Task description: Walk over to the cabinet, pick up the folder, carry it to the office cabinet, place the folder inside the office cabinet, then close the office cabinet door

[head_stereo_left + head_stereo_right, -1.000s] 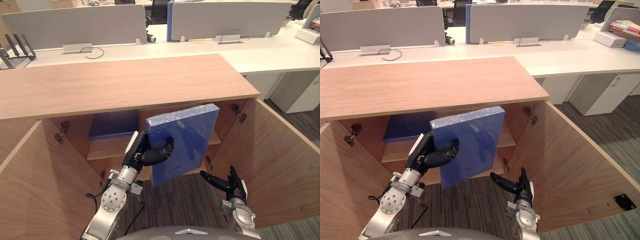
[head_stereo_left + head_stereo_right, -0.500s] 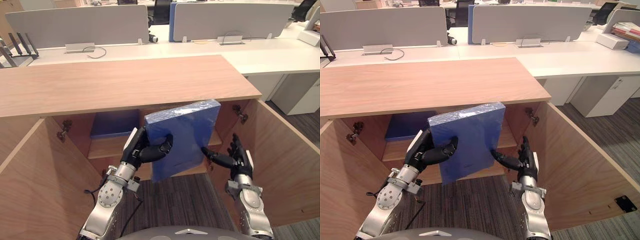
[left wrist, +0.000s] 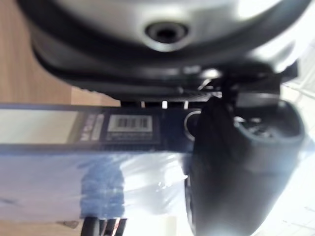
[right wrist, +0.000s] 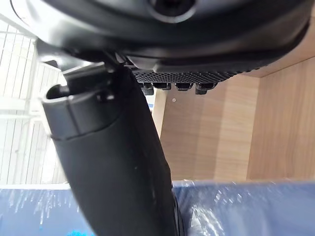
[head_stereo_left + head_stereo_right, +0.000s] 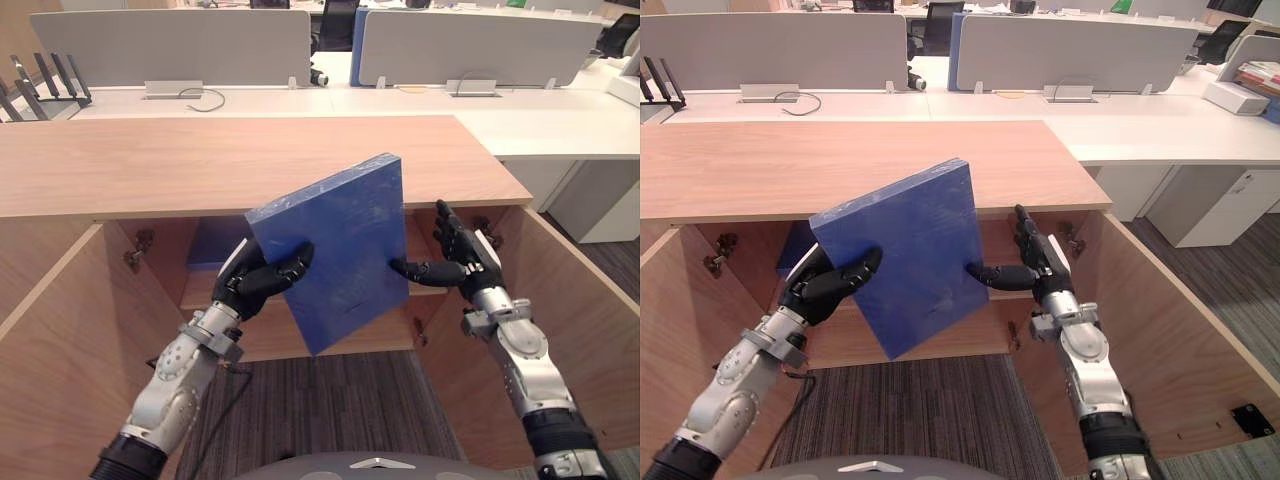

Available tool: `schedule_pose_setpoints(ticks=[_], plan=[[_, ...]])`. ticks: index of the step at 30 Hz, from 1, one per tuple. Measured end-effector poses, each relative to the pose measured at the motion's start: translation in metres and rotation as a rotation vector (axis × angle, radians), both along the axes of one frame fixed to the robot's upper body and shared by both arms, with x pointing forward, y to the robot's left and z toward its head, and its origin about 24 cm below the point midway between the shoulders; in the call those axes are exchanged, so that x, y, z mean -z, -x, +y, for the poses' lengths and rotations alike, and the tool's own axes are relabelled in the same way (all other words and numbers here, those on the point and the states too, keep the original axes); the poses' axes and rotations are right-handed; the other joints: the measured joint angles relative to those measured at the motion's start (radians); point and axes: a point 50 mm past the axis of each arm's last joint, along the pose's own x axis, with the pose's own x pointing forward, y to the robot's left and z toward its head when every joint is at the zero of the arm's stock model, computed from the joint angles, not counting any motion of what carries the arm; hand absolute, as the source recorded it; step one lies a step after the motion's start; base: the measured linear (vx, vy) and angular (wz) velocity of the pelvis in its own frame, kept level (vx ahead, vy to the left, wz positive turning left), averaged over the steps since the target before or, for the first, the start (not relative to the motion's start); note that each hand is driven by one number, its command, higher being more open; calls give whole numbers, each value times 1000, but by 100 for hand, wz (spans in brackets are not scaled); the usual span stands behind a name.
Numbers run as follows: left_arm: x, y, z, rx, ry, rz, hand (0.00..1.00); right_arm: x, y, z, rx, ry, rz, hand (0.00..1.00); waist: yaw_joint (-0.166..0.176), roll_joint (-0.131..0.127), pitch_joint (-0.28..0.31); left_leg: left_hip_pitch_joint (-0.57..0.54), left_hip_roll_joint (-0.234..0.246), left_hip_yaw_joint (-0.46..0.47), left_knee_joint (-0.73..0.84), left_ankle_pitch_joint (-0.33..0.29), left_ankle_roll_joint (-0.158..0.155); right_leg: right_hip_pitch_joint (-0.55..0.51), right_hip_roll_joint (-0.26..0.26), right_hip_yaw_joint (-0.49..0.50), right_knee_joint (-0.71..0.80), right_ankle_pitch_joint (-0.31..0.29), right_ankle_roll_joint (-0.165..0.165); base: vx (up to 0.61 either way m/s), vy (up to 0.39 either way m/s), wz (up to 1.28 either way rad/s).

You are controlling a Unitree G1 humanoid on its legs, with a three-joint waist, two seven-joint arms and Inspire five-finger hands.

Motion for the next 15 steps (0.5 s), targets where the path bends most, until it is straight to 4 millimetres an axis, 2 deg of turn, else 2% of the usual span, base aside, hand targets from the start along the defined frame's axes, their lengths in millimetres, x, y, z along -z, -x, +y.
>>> schedule_pose_setpoints(ticks=[4, 6, 11, 13, 14, 15], plan=[[6, -1, 2, 42, -8, 58, 0, -2, -4, 3, -73, 38, 14, 100, 1, 0, -1, 0, 3, 0, -1, 6, -1, 2, 4, 0, -1, 7, 0, -29, -12, 0], [9, -5, 2, 55, -2, 85, 0, -6, -9, 11, -135, 45, 13, 100, 2, 0, -1, 0, 8, 0, -1, 10, -2, 2, 8, 0, -2, 13, -2, -54, -20, -1], [4, -15, 7, 86, -11, 98, 0, -20, -23, 26, -259, 60, -2, 100, 12, 0, -2, -4, 23, 0, -4, 17, -8, 2, 22, 0, -7, 26, -9, -66, -21, 0], [3, -16, 3, 133, -17, 99, 0, -24, -25, 34, -320, 15, 1, 100, 23, 1, -3, -6, 29, 0, -4, 20, -12, 5, 28, 0, -19, 36, -11, -50, -18, -1], [8, -15, -5, 176, -27, 124, 0, -26, -27, 47, -384, -49, 1, 100, 25, 5, -5, -6, 32, 0, -4, 21, -14, 10, 31, 0, -26, 44, -13, -33, -15, 0], [16, -14, -4, 170, -14, 159, 0, -28, -28, 48, -383, -76, -8, 100, 28, 9, -8, -8, 34, 0, -5, 22, -15, 13, 33, 0, -36, 48, -13, 0, 0, 0]])
